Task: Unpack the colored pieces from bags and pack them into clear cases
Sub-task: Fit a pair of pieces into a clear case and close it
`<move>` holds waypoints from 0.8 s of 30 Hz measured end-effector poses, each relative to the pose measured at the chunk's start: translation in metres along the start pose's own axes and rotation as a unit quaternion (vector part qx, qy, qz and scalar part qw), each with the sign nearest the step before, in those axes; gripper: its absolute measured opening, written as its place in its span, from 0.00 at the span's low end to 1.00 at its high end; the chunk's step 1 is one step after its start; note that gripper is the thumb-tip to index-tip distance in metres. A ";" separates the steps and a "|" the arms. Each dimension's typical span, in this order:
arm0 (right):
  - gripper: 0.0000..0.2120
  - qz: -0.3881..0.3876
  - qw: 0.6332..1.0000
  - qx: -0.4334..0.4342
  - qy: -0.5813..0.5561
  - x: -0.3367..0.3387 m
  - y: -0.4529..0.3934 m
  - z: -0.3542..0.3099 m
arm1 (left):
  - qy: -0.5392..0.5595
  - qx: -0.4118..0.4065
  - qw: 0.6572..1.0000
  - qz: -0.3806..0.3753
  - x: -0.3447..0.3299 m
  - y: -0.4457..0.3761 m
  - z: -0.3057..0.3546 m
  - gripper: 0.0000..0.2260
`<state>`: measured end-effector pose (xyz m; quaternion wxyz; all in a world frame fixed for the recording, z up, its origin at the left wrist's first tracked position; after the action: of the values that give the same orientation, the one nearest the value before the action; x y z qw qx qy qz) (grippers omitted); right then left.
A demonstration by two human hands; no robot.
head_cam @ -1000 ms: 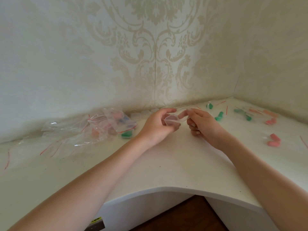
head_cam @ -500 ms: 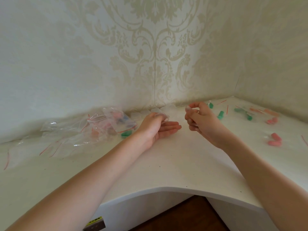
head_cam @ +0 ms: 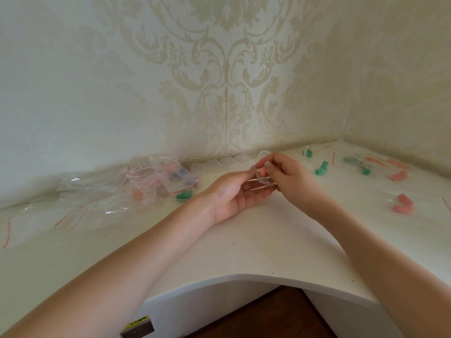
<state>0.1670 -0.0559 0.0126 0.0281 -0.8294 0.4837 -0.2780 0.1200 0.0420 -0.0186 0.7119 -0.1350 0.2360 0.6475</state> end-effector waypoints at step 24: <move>0.21 -0.080 0.997 0.013 0.002 -0.001 0.004 -0.011 | 0.018 -0.025 1.000 -0.008 0.012 -0.006 0.002 0.06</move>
<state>0.1580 -0.0547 0.0202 0.0159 -0.8644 0.4127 -0.2869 0.1271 0.0526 -0.0234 0.7090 -0.1659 0.2317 0.6451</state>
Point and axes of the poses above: each hand's wrist, its own y-axis away from the middle knuckle, its own x-axis out of the back of the hand, z = x × y, the point moved 6 cm from there along -y, towards the middle knuckle, and after that the axes turned 6 degrees about -z, right-handed, at the moved point
